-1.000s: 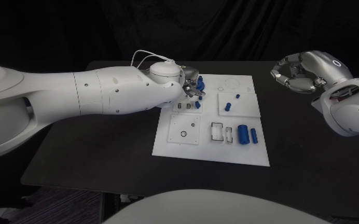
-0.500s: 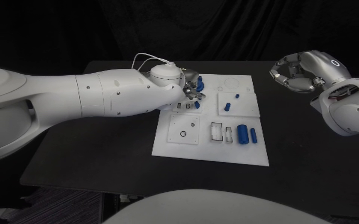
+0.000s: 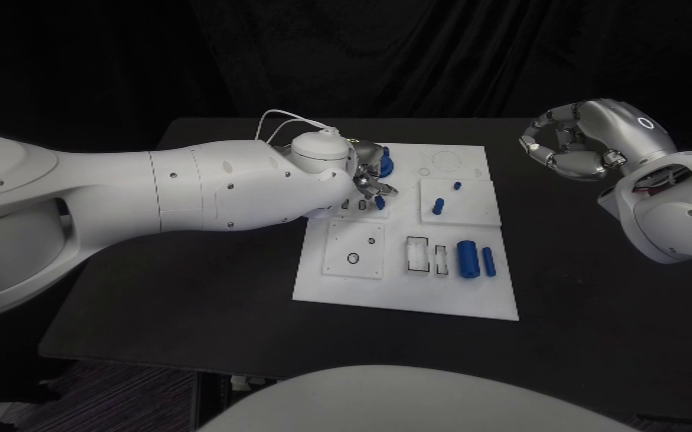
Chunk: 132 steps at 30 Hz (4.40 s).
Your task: Assemble the parts on the task board
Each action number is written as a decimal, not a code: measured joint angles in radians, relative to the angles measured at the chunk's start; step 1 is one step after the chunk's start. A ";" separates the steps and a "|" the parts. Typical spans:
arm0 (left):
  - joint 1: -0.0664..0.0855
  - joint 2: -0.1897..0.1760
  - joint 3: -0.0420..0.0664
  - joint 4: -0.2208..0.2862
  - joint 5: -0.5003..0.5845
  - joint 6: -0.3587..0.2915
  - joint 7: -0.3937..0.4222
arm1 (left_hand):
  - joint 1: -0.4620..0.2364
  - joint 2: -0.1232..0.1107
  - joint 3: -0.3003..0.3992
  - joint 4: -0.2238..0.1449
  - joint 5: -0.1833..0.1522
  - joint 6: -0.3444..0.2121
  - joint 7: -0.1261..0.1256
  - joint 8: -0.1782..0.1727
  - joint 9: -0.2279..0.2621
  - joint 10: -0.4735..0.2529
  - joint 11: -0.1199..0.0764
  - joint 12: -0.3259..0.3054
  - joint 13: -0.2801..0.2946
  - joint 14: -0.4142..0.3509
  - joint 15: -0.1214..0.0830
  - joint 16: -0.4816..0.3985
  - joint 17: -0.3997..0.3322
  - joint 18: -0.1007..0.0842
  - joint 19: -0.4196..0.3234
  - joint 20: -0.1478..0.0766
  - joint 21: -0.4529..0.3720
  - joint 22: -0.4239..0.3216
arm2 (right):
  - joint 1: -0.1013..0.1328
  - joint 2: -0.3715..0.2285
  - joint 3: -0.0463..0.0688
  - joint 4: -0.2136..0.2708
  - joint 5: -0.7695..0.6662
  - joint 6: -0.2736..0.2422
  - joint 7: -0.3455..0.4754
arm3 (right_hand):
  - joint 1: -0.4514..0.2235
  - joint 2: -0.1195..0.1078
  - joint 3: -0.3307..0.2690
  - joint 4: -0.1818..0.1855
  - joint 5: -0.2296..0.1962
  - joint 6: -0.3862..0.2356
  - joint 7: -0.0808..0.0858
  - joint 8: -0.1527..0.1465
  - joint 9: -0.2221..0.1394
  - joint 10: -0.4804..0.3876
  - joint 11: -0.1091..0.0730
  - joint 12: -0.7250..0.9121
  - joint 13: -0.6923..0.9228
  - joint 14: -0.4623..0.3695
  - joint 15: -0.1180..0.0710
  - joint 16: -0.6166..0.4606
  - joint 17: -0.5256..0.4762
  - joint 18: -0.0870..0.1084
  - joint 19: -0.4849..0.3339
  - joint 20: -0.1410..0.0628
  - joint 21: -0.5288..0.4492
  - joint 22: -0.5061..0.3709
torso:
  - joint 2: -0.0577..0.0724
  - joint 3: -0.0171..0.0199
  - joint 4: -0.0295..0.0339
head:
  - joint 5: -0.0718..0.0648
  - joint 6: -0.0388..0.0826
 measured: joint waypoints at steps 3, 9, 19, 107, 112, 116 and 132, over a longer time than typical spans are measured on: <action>-0.001 0.001 0.000 -0.003 0.000 0.000 0.000 | 0.000 0.000 0.000 0.000 0.018 0.003 -0.003 -0.007 0.002 0.000 0.000 0.000 0.000 0.000 0.000 0.000 0.000 0.000 0.000 0.000 0.000 0.000 | 0.000 0.000 0.000 0.000 0.000 0.000 0.000 | 0.000 0.000 0.000 0.000 0.000 0.000 0.000 0.000 0.000 0.000 0.000 0.000 0.000 0.000 0.000 0.000 0.000 0.000 0.000 0.000 0.000 0.000 | 0.000 0.0000 0.0002 | -0.001 0.000; -0.003 0.006 0.000 -0.008 0.000 0.001 0.000 | 0.002 -0.001 0.004 -0.004 0.044 0.007 0.000 -0.013 0.005 0.000 0.000 0.000 0.000 0.000 0.000 0.000 0.000 0.000 0.000 0.000 0.000 0.000 | -0.001 0.000 0.000 -0.001 0.000 0.000 0.000 | 0.000 0.000 0.000 0.000 0.004 0.000 0.000 0.000 0.000 0.000 0.000 0.000 0.000 0.000 0.000 0.000 0.000 0.000 0.000 0.000 0.000 0.000 | 0.000 0.0000 0.0001 | -0.001 0.000; -0.010 0.021 0.000 -0.025 0.000 0.002 0.003 | 0.027 -0.003 0.013 -0.013 0.084 0.007 0.000 -0.027 0.009 0.000 0.000 0.000 0.000 0.000 0.000 0.000 0.000 0.000 0.000 0.000 -0.004 0.000 | -0.002 0.001 0.000 -0.002 0.000 0.001 0.000 | 0.000 0.000 0.003 -0.003 0.004 0.000 0.000 0.000 0.001 0.000 0.000 -0.004 0.000 0.000 0.000 0.000 0.000 0.000 0.000 0.000 0.000 0.000 | 0.000 -0.0002 0.0002 | 0.000 0.000; -0.022 0.019 0.000 -0.034 -0.001 0.017 0.019 | -0.050 0.003 -0.008 0.000 -0.032 0.017 0.018 -0.146 -0.022 0.000 0.014 0.000 0.000 0.004 0.011 0.000 0.000 0.000 0.000 0.007 -0.019 0.000 | -0.009 -0.001 0.000 -0.002 0.000 0.007 0.000 | 0.000 0.000 0.008 0.003 0.004 0.001 0.001 0.004 0.006 0.000 0.000 -0.004 -0.002 0.000 0.000 -0.004 -0.002 0.000 0.000 0.000 -0.006 0.000 | -0.001 -0.0021 -0.0003 | 0.007 0.000; -0.022 0.007 0.000 -0.025 -0.001 0.010 0.019 | -0.029 -0.019 0.001 -0.002 0.201 0.021 0.015 -0.146 -0.005 0.000 0.014 0.000 0.000 0.004 0.011 0.000 0.000 0.000 0.000 0.007 -0.019 0.000 | -0.010 -0.003 0.000 -0.002 0.000 0.007 0.000 | 0.003 0.003 0.015 0.001 0.004 0.001 0.001 0.009 0.007 0.000 0.000 -0.008 -0.004 0.000 0.000 -0.004 -0.003 0.000 0.000 0.000 -0.006 0.000 | -0.001 -0.0021 -0.0001 | 0.007 0.000; -0.017 0.000 0.000 -0.025 0.007 0.011 0.019 | -0.021 -0.024 0.006 -0.001 0.251 0.004 0.020 -0.154 0.007 0.000 0.014 0.000 0.000 0.004 0.011 0.000 0.000 0.000 0.000 0.007 -0.019 0.000 | -0.010 -0.004 0.000 -0.003 0.000 0.007 0.000 | 0.004 0.004 0.015 0.001 0.004 0.001 0.001 0.009 0.007 0.000 0.000 -0.008 -0.004 0.000 0.000 -0.004 -0.002 0.000 0.000 0.000 -0.006 0.000 | -0.001 -0.0023 0.0003 | 0.004 0.000; 0.037 -0.001 0.003 -0.054 0.297 0.171 0.049 | 0.137 -0.035 0.138 -0.040 0.390 -0.130 0.054 -0.225 0.057 0.000 0.039 0.000 0.000 0.004 0.032 0.000 0.000 0.000 0.000 0.026 -0.047 0.000 | -0.010 -0.010 0.000 -0.003 0.000 0.007 -0.001 | 0.004 0.004 0.015 0.001 0.004 0.001 0.001 0.009 0.008 0.000 0.000 -0.008 -0.004 0.000 0.000 -0.004 -0.004 0.000 0.000 0.000 -0.010 -0.001 | -0.005 0.0008 0.0004 | -0.016 0.008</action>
